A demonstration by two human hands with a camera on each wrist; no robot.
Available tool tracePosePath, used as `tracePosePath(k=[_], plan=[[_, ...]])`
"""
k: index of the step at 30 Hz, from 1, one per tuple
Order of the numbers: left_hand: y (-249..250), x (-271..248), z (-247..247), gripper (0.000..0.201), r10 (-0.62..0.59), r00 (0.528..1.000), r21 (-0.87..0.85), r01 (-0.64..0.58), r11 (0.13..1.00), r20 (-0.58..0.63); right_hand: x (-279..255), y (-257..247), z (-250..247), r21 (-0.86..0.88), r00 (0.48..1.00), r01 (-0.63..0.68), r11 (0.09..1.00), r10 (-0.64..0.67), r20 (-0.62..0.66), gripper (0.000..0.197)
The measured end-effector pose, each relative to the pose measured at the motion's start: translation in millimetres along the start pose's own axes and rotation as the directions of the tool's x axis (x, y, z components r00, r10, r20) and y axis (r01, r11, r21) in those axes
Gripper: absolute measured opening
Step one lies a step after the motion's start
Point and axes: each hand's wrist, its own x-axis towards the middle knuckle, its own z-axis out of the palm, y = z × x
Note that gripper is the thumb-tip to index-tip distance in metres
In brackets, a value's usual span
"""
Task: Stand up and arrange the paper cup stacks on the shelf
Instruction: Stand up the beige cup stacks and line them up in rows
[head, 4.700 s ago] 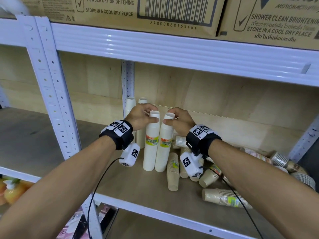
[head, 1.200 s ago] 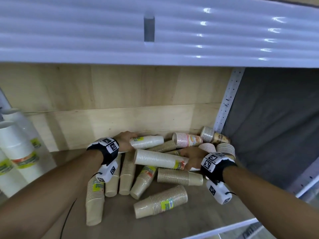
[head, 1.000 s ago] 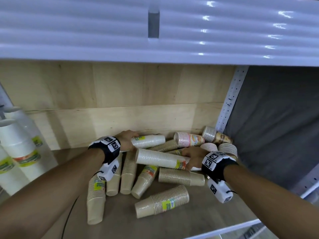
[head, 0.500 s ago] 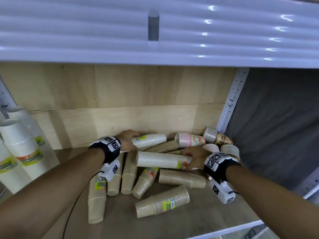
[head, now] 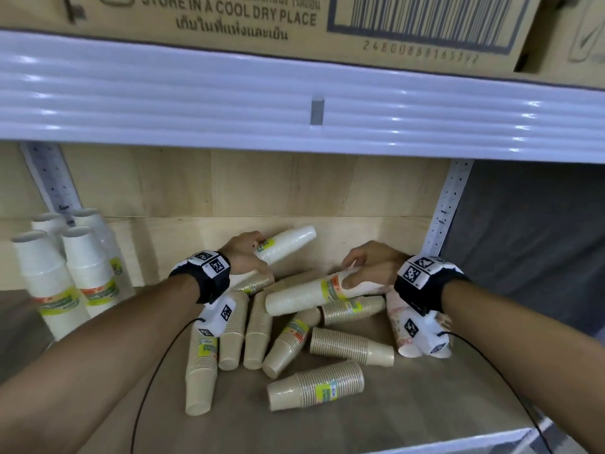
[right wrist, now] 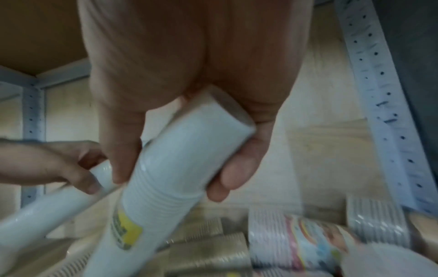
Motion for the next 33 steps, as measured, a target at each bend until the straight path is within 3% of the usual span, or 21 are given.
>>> tracePosePath(k=[5, 12, 15, 18, 20, 25, 28, 33], plan=[[-4.3, -25.8, -20.9, 0.056, -0.052, 0.992, -0.057, 0.046, 0.997, -0.113, 2.8, -50.9, -27.4, 0.043, 0.992, 0.114, 0.993, -0.111, -0.067, 0.04], [-14.8, -78.1, -62.5, 0.061, -0.132, 0.962, -0.18, 0.09, 0.98, -0.239, 14.3, -134.0, -45.6, 0.014, 0.94, 0.291, 0.957, -0.283, -0.189, 0.032], [-25.5, -103.0, -80.1, 0.059, -0.17, 0.945, -0.218, 0.11, 0.97, -0.279, 19.2, -168.9, -42.5, -0.046, 0.911, 0.359, 0.932, -0.361, -0.2, 0.04], [-39.6, -128.6, -95.2, 0.072, -0.199, 0.932, -0.264, 0.119, 0.957, -0.302, 25.8, -206.1, -34.5, -0.013, 0.882, 0.425, 0.905, -0.418, -0.216, 0.048], [-51.3, -144.2, -102.3, 0.08, -0.22, 0.919, -0.311, 0.115, 0.944, -0.327, 27.9, -231.4, -26.5, 0.007, 0.866, 0.468, 0.884, -0.456, -0.207, 0.049], [-64.6, -189.4, -113.6, 0.075, -0.245, 0.912, -0.337, 0.129, 0.933, -0.33, 32.1, -282.9, 3.7, 0.045, 0.822, 0.559, 0.828, -0.546, -0.159, 0.057], [-77.0, -212.7, -113.5, 0.078, -0.306, 0.899, -0.372, 0.181, 0.91, -0.312, 32.4, -305.6, 25.5, 0.089, 0.808, 0.588, 0.804, -0.577, -0.121, 0.051], [-147.1, -219.9, -102.4, 0.095, -0.386, 0.87, -0.403, 0.248, 0.881, -0.307, 29.0, -330.6, 59.4, 0.046, 0.779, 0.626, 0.778, -0.624, -0.061, 0.05]])
